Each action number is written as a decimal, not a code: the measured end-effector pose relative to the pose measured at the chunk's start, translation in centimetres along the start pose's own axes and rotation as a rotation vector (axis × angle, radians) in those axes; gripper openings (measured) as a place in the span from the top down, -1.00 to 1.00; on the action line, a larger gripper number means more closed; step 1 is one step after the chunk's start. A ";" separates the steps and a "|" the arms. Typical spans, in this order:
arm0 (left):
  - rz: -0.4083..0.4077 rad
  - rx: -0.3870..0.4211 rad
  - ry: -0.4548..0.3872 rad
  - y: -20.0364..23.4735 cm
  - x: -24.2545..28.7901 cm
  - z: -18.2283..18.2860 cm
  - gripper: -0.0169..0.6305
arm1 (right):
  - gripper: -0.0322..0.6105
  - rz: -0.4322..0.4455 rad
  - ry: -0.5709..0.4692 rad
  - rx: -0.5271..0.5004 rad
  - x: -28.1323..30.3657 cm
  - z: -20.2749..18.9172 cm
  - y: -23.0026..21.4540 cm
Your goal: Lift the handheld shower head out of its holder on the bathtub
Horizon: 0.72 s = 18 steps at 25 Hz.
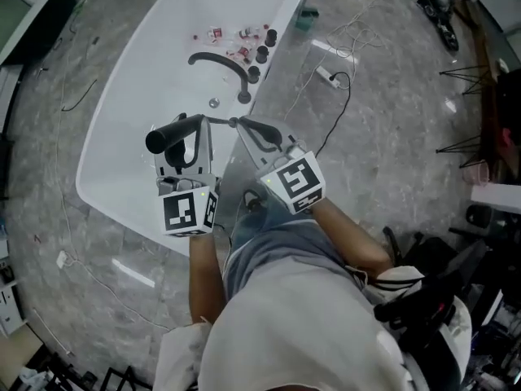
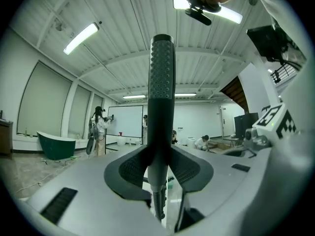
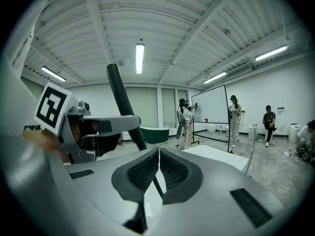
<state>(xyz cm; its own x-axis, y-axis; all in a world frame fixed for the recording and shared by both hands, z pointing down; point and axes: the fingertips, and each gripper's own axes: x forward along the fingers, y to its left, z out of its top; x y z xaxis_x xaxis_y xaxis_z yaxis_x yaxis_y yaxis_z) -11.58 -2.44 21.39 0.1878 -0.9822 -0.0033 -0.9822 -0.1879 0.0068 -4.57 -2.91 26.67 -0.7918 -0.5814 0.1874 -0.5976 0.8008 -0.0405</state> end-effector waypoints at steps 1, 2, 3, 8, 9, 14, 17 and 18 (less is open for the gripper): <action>0.001 -0.015 -0.003 -0.5 -0.9 1.6 0.49 | 0.84 0.001 0.000 0.000 -1.1 0.5 0.4; 0.001 -0.030 -0.008 -1.0 -1.7 3.0 0.49 | 0.84 0.000 -0.004 -0.002 -2.2 1.1 0.6; 0.000 -0.043 -0.017 -1.5 -2.3 4.3 0.49 | 0.84 -0.002 -0.009 -0.005 -3.1 1.7 0.7; -0.004 -0.068 -0.046 -2.6 -3.5 7.2 0.49 | 0.84 -0.035 -0.036 0.001 -5.6 4.3 0.0; -0.009 -0.072 -0.047 -2.6 -3.5 7.2 0.49 | 0.84 -0.040 -0.038 0.004 -5.7 4.6 -0.1; -0.030 -0.065 -0.039 -2.8 -3.5 6.3 0.49 | 0.84 -0.051 -0.028 0.016 -5.6 4.4 -0.2; -0.040 -0.063 -0.034 -3.4 -3.5 6.2 0.49 | 0.85 -0.045 -0.055 0.035 -5.9 4.9 -0.1; -0.044 -0.070 -0.033 -3.4 -3.6 6.3 0.49 | 0.85 -0.042 -0.065 0.039 -5.9 5.3 0.0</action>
<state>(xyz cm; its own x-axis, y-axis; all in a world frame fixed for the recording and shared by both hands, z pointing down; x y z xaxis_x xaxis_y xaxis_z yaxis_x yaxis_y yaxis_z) -8.96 1.73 15.07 0.2294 -0.9726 -0.0379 -0.9698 -0.2317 0.0761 -0.60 -0.23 20.41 -0.7714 -0.6238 0.1257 -0.6343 0.7697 -0.0722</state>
